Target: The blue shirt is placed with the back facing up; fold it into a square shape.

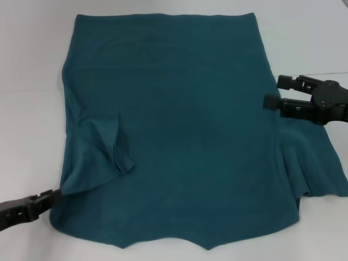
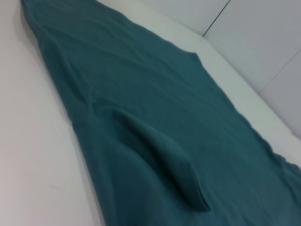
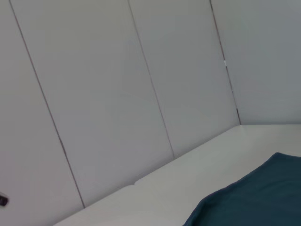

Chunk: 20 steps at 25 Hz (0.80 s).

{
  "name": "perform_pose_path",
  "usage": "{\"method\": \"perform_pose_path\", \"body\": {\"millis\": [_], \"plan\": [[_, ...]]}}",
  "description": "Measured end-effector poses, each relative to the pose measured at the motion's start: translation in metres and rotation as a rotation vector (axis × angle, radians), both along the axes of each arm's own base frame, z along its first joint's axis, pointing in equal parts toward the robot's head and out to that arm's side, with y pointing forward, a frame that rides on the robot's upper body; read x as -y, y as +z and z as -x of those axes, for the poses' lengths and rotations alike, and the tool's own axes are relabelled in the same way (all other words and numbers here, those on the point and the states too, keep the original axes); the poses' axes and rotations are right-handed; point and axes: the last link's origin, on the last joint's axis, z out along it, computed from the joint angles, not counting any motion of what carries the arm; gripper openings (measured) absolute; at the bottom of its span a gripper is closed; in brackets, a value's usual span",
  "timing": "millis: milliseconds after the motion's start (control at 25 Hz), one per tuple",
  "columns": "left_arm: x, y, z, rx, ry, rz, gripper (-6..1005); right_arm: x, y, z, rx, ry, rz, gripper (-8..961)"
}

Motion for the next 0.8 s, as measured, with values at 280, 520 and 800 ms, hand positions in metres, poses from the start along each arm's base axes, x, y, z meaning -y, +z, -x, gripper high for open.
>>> {"method": "perform_pose_path", "body": {"millis": [280,520,800], "plan": [[0.011,0.012,0.005,0.022,-0.027,-0.013,395,-0.002,-0.001,0.003,0.012,0.001,0.019,823],[0.019,0.036,0.004,0.032,-0.126,-0.099,591,-0.003,0.002,0.005,0.015,0.005,0.014,822],[-0.011,0.037,-0.019,-0.024,-0.260,-0.093,756,-0.008,-0.005,0.013,0.037,0.020,0.058,820]]}}
